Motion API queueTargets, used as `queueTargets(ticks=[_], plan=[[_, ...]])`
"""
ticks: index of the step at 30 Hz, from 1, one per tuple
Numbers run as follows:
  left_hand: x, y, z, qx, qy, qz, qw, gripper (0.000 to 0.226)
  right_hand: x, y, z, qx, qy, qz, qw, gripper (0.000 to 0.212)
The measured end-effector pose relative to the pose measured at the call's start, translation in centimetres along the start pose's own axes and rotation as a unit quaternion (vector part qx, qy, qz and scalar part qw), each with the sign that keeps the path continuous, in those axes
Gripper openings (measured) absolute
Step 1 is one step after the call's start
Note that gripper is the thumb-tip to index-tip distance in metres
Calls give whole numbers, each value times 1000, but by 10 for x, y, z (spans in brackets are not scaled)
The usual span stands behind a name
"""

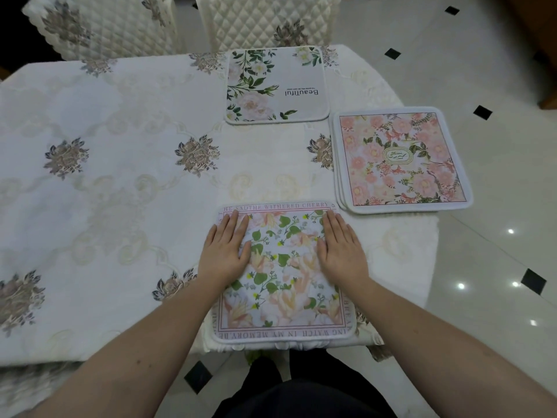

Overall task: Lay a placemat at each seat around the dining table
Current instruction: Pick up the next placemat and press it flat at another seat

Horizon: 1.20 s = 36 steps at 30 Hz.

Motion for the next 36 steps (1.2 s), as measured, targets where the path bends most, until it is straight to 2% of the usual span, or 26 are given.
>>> queueTargets(ticks=[4,8,11,13,17,21,25,36], plan=[[12,-16,1,8,-16,-10,1000,64,-6,-8,-3,12,-15,-22,1000,58],[27,-31,-6,14,12,-34,999,67,-13,-15,-3,19,-36,-17,999,62],[27,-34,-13,1,50,-57,997,67,-5,-20,-8,-10,-56,-21,998,67],[16,-33,-15,-19,29,-65,997,65,11,-24,-12,-27,-40,-28,998,67],[-31,-32,-7,-50,-22,-19,998,61,58,-32,3,15,13,-37,999,69],[-58,-43,10,-46,-44,-5,998,59,97,-49,21,14,28,-53,998,66],[-66,-60,26,-14,2,48,999,58,96,-61,38,13,-24,-64,998,60],[-51,-75,24,20,21,92,995,63,79,-71,31,16,-46,-69,996,60]])
Point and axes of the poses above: each hand's wrist, its own y-axis towards the middle knuckle, its own z-axis out of the palm, x = y × z, the point moved 8 cm from there along y, towards the middle knuckle, and after that the axes turned 8 degrees about z, right-handed, at the moved point
